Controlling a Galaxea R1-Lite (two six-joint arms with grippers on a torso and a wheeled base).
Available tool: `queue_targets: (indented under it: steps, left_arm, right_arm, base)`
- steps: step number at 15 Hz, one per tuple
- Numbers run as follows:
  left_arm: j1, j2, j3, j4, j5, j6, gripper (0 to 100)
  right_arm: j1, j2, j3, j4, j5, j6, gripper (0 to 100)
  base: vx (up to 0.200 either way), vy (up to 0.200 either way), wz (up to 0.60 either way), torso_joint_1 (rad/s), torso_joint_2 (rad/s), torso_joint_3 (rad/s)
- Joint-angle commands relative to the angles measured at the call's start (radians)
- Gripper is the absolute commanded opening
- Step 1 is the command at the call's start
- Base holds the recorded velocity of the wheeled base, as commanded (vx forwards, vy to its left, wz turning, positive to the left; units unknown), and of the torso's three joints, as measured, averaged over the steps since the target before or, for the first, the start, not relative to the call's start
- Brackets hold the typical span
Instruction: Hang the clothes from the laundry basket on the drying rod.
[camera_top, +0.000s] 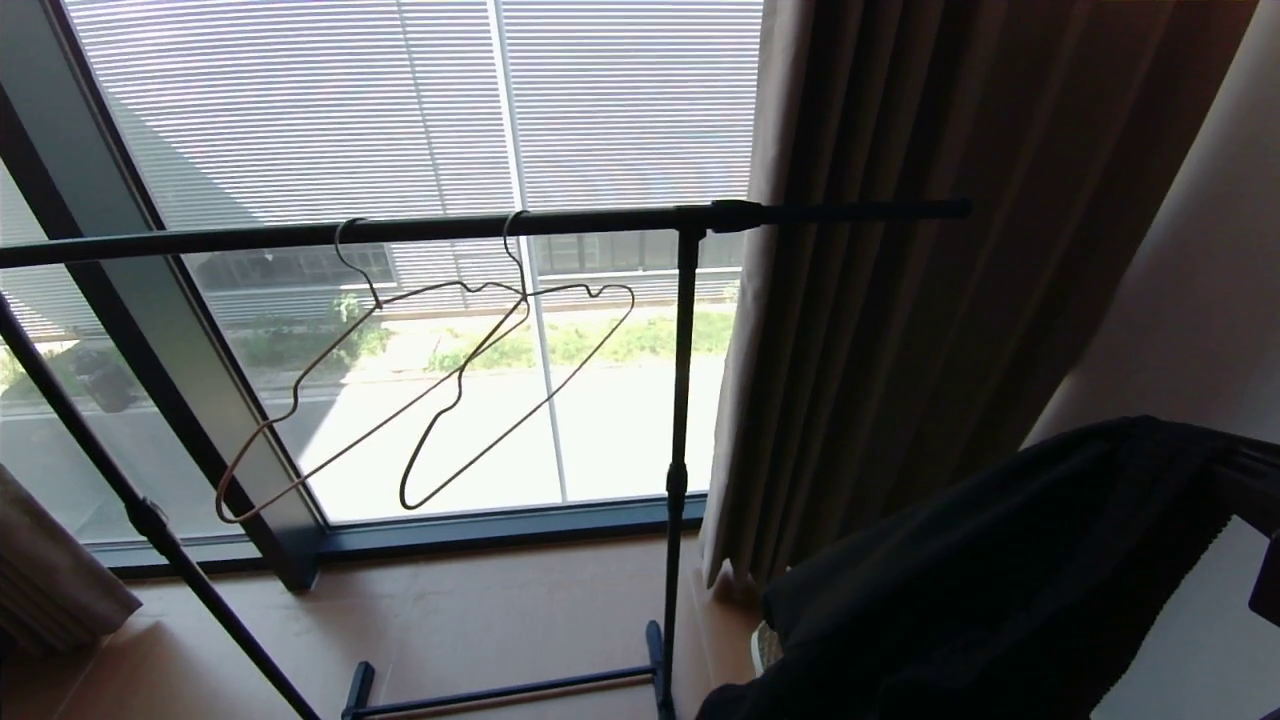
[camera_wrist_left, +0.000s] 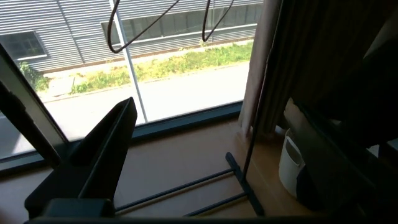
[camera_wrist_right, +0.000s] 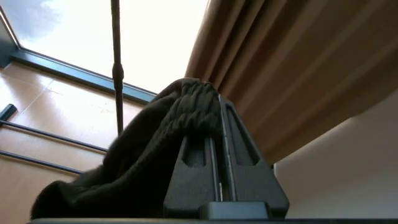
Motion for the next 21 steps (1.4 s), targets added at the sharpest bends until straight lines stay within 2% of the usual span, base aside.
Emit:
queue_targets:
  steps: [1, 2, 11, 17, 21]
  left_arm:
    - [0.001, 0.001, 0.000, -0.001, 0.000, 0.000, 100]
    - [0.001, 0.001, 0.000, -0.001, 0.000, 0.000, 100]
    - [0.001, 0.001, 0.000, -0.001, 0.000, 0.001, 100]
    - [0.001, 0.001, 0.000, -0.001, 0.000, 0.003, 100]
    - [0.001, 0.001, 0.000, -0.001, 0.001, -0.002, 100]
  right_arm:
    - [0.000, -0.002, 0.000, 0.000, 0.000, -0.001, 0]
    - [0.000, -0.002, 0.000, 0.000, 0.000, -0.001, 0]
    - [0.000, -0.003, 0.000, 0.000, 0.000, -0.001, 0]
    - [0.000, -0.014, 0.012, -0.016, -0.002, -0.001, 0]
    - [0.000, -0.012, 0.016, -0.014, -0.002, -0.001, 0]
  base:
    - [-0.200, 0.000, 0.00, 0.012, 0.00, -0.012]
    - [-0.200, 0.200, 0.00, 0.002, 0.00, -0.012]
    - [0.000, 0.200, 0.00, -0.002, 0.00, 0.001]
    - [0.000, 0.000, 0.00, 0.000, 0.00, 0.000]
    - [0.000, 0.000, 0.00, 0.149, -0.33, -0.189]
